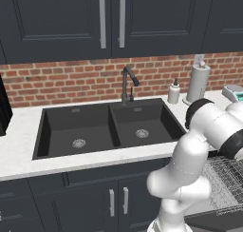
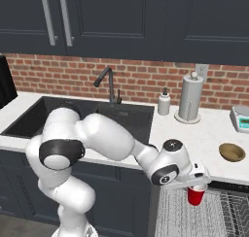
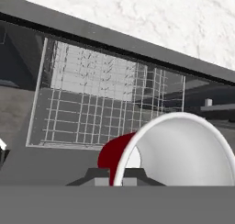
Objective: Pick up the cup and bowl from the counter, place them in the dishwasher, and close the dishwasher door.
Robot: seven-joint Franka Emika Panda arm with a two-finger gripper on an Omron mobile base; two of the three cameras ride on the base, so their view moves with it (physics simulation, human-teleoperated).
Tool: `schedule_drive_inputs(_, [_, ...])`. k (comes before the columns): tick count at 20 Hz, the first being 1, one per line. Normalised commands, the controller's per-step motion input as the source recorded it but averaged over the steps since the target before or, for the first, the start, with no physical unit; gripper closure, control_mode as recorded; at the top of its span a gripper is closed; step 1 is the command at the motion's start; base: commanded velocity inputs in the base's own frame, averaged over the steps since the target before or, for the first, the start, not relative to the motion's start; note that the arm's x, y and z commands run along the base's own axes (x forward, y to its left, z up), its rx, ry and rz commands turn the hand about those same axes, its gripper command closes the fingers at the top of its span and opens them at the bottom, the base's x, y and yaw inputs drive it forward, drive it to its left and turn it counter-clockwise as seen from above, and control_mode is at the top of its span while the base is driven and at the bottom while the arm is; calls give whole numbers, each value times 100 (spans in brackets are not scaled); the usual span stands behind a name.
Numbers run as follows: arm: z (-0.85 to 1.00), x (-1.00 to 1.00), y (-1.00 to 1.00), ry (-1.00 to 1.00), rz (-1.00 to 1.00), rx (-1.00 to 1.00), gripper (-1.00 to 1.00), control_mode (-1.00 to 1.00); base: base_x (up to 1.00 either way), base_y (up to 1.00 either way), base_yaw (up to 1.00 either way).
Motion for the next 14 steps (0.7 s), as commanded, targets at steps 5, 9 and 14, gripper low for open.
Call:
schedule_drive_inputs(5, [-100,-58,0,4,-1,3,100,-100,0,0,0])
schedule_drive_inputs(9, [-100,-4,0,0,0,2,100,-100,0,0,0])
schedule_drive_inputs(14, [-100,21,-8,0,0,0,100,-100,0,0,0])
